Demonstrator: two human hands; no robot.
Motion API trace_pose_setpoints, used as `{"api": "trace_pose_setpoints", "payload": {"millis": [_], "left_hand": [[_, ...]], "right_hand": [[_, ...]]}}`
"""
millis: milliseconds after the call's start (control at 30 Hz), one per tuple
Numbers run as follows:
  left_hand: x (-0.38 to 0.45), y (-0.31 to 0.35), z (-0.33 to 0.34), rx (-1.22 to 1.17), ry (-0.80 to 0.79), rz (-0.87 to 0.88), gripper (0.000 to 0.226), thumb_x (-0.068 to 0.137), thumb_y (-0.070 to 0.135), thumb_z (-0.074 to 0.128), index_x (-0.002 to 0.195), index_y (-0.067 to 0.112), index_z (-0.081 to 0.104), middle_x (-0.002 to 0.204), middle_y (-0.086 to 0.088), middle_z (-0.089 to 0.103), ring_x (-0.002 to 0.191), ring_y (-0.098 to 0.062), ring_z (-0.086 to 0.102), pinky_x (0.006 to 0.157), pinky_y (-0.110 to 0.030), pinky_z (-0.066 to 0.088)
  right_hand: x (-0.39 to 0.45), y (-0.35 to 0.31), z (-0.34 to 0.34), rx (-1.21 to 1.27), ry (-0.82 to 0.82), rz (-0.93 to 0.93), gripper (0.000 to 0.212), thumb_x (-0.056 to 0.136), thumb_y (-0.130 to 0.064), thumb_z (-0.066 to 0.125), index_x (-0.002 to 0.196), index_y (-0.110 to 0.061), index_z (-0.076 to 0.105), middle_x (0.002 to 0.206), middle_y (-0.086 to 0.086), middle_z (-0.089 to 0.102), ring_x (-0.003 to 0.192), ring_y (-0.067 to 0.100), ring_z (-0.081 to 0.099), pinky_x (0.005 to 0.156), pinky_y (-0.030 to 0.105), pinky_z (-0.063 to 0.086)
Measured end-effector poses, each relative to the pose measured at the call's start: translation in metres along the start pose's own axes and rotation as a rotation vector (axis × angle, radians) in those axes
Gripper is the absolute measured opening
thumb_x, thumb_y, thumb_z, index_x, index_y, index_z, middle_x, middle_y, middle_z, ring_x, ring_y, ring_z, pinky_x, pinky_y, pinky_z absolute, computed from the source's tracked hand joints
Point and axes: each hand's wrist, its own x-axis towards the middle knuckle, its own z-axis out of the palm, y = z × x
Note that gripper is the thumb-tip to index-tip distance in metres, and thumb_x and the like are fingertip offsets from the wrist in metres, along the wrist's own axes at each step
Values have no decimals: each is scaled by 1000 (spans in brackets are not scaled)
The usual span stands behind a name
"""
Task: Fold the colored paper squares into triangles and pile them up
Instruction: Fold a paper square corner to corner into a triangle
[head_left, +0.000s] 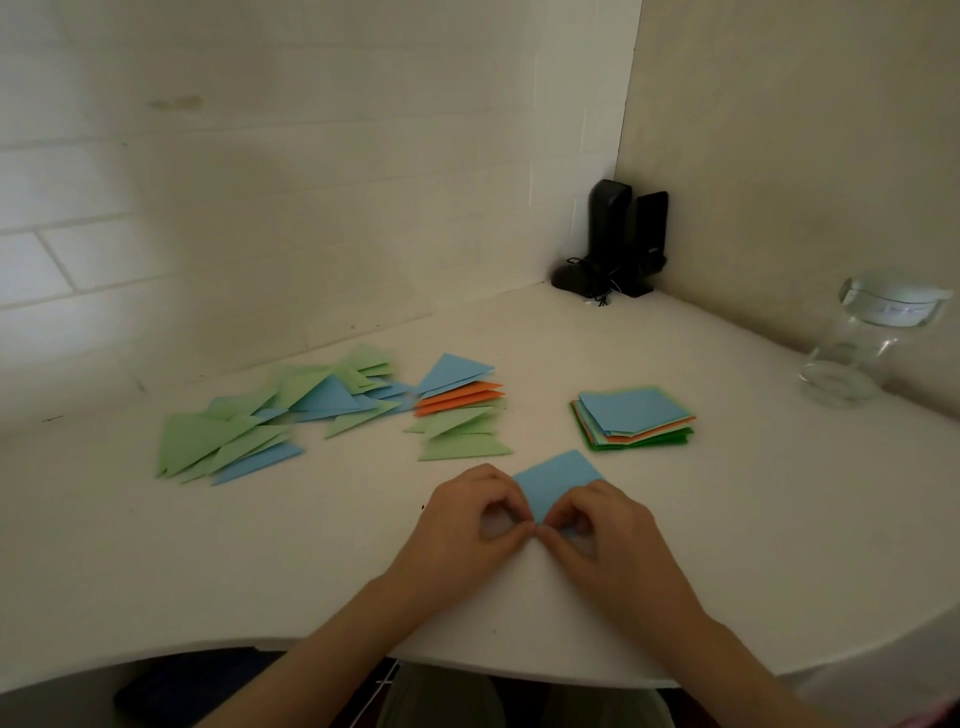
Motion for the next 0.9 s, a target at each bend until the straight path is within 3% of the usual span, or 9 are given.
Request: {"api": "trace_pose_setpoints", "payload": {"millis": [100,200,300,500,633,733,900], "left_hand": [[5,1,-1,-40,-14,-89,20,71,17,78,75,31,65,84,8,64,79,-8,58,73,-17,45],[11,4,-4,-20,-67,-184,28,69,16,79,71,38,62,84,7,63,75,-7,55,69,-14,43],[13,3,-8,-6,-107,-209,26,69,17,79,70,38,63,84,8,63,74,-7,55,68,-13,44],[13,1,-11,-39,-137,-223,28,69,17,77,73,42,65,89,9,66,79,-5,58,74,-20,49],[9,-6,-16,-143,-177,-201,33,71,11,74,85,40,67,92,15,66,83,-3,59,78,-20,49],[5,-5,-19,-187,-204,-131,40,72,6,72,99,35,65,101,16,65,97,-4,59,85,-17,47],[-5,-4,-23,-73,-198,22,42,76,9,68,113,26,62,116,15,59,111,-4,53,93,-14,41]], "right_hand": [[5,-2,0,71,-30,88,18,73,-33,75,80,-23,61,76,-11,56,68,0,50,65,8,37],[18,-4,-7,129,-152,205,24,68,-24,81,82,-24,62,75,-10,59,63,-5,51,60,7,38],[27,0,-15,129,-269,250,27,66,-20,82,76,-33,60,75,-11,62,60,-13,50,59,6,39],[25,1,-23,149,-330,254,24,71,-15,76,84,-32,65,80,-13,64,62,-1,53,62,7,41],[20,-1,-19,92,-251,212,10,77,-26,72,81,-32,65,74,-14,62,64,-4,53,61,6,39],[15,-6,-7,-31,-218,163,11,79,-37,70,84,-31,63,82,-10,53,70,2,49,63,12,37],[15,-11,-8,-68,-269,162,10,85,-35,63,80,-33,54,80,-14,45,76,5,48,73,20,40]]}}
